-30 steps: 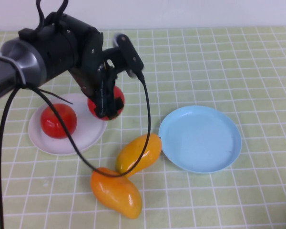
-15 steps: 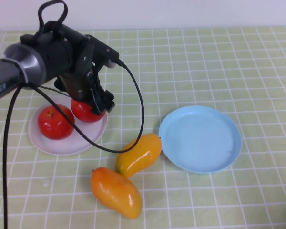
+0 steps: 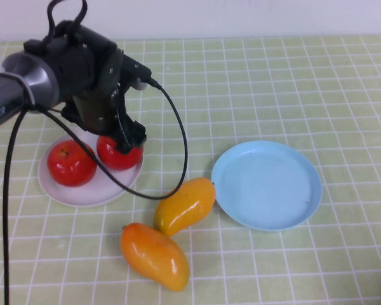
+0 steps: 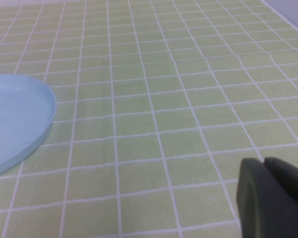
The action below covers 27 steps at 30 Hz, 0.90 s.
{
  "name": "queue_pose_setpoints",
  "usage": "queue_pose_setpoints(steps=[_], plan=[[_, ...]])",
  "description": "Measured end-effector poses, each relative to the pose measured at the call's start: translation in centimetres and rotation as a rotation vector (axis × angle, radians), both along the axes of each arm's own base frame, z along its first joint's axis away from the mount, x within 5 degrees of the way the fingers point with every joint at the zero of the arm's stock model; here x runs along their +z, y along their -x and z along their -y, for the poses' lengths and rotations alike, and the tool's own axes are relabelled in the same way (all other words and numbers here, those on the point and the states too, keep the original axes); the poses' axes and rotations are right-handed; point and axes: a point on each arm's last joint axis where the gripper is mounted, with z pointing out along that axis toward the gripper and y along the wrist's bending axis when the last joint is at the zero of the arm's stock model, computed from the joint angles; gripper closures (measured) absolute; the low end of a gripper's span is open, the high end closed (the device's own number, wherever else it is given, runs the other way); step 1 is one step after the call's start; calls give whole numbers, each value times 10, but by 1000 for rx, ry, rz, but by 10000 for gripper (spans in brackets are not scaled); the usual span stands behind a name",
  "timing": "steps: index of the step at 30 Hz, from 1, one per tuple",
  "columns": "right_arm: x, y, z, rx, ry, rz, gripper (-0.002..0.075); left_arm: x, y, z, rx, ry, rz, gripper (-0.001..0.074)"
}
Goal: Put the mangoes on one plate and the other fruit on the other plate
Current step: Put another type of fruit in the right plate
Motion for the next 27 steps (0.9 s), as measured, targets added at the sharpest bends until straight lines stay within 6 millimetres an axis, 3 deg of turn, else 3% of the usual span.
queue_pose_setpoints(steps=[8, 11, 14, 16, 23, 27], plan=[[0, 0, 0, 0, 0, 0, 743, 44, 0, -3, 97, -14, -28, 85], [0, 0, 0, 0, 0, 0, 743, 59, -2, -2, 111, 7, 4, 265], [0, 0, 0, 0, 0, 0, 743, 67, -2, -2, 104, 14, 22, 574], [0, 0, 0, 0, 0, 0, 743, 74, 2, -3, 106, 32, 23, 659], [0, 0, 0, 0, 0, 0, 743, 120, 37, -7, 81, 204, 54, 726], [0, 0, 0, 0, 0, 0, 743, 150, 76, -21, 64, 284, 114, 730]])
